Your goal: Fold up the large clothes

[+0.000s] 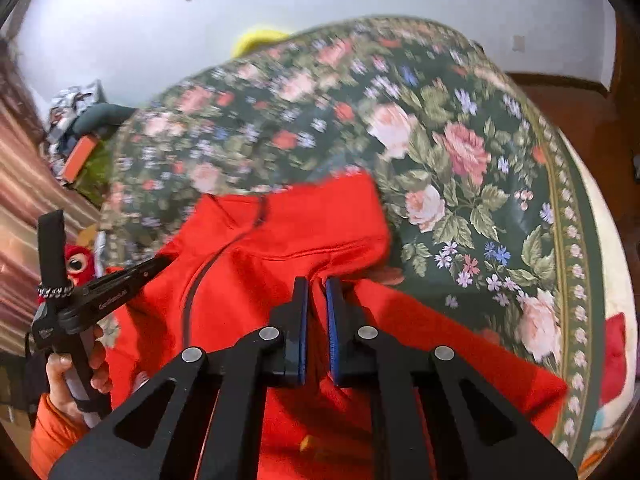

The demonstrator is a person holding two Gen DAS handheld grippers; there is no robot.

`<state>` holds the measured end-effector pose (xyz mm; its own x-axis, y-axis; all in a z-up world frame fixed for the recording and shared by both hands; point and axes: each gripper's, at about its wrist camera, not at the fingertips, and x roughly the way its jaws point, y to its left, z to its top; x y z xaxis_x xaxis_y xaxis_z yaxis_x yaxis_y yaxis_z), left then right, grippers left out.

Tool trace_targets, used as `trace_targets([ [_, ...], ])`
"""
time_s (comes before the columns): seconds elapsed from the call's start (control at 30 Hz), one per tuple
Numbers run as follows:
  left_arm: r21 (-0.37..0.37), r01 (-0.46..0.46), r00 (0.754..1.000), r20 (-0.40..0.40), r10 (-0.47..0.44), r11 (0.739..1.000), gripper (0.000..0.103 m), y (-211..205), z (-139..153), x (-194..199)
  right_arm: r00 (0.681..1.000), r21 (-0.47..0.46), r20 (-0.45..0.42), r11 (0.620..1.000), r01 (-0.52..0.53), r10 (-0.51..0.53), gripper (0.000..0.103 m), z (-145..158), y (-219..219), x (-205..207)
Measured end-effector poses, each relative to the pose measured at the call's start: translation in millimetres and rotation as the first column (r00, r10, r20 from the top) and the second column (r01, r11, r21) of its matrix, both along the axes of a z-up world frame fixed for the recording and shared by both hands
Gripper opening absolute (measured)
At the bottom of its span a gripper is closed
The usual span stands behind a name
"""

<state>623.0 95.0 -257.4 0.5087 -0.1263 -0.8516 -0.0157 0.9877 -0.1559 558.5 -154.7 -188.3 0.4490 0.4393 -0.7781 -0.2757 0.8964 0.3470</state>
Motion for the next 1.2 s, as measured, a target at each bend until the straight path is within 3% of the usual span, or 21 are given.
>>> trace_targets([
  [0.23, -0.022, 0.075, 0.991, 0.109, -0.072, 0.997, 0.005, 1, 72, -85, 0.992, -0.008, 0.093, 0.996, -0.085, 0.085, 0.007, 44, 2, -72],
  [0.37, -0.023, 0.131, 0.986, 0.108, -0.128, 0.991, 0.005, 1, 84, -142, 0.985, -0.029, 0.113, 0.991, -0.129, 0.131, 0.007, 51, 6, -112],
  [0.53, 0.012, 0.17, 0.981, 0.093, -0.17, 0.985, 0.005, -9, 70, -200, 0.984, -0.034, 0.072, 0.986, -0.162, 0.164, 0.007, 38, 3, -159],
  [0.7, 0.02, 0.172, 0.984, 0.047, -0.173, 0.985, 0.006, -22, 46, -240, 0.986, -0.043, -0.018, 0.985, -0.166, 0.166, 0.006, 4, -5, -195],
  [0.77, 0.034, 0.162, 0.987, 0.01, -0.162, 0.986, 0.006, -26, 31, -254, 0.984, -0.077, -0.048, 0.982, -0.173, 0.17, 0.006, -10, -5, -207],
  [0.97, 0.101, 0.141, 0.984, -0.12, -0.128, 0.985, 0.006, -26, -6, -288, 0.977, -0.064, -0.14, 0.983, -0.173, 0.163, 0.006, -35, -15, -235],
  [1.1, 0.077, 0.104, 0.988, -0.127, -0.093, 0.992, 0.006, -10, -2, -308, 0.982, -0.056, -0.121, 0.986, -0.155, 0.147, 0.006, -26, -24, -247],
  [1.2, 0.077, 0.068, 0.994, -0.093, -0.061, 0.995, 0.008, 1, 17, -315, 0.989, -0.057, -0.09, 0.991, -0.122, 0.117, 0.006, -12, -32, -252],
])
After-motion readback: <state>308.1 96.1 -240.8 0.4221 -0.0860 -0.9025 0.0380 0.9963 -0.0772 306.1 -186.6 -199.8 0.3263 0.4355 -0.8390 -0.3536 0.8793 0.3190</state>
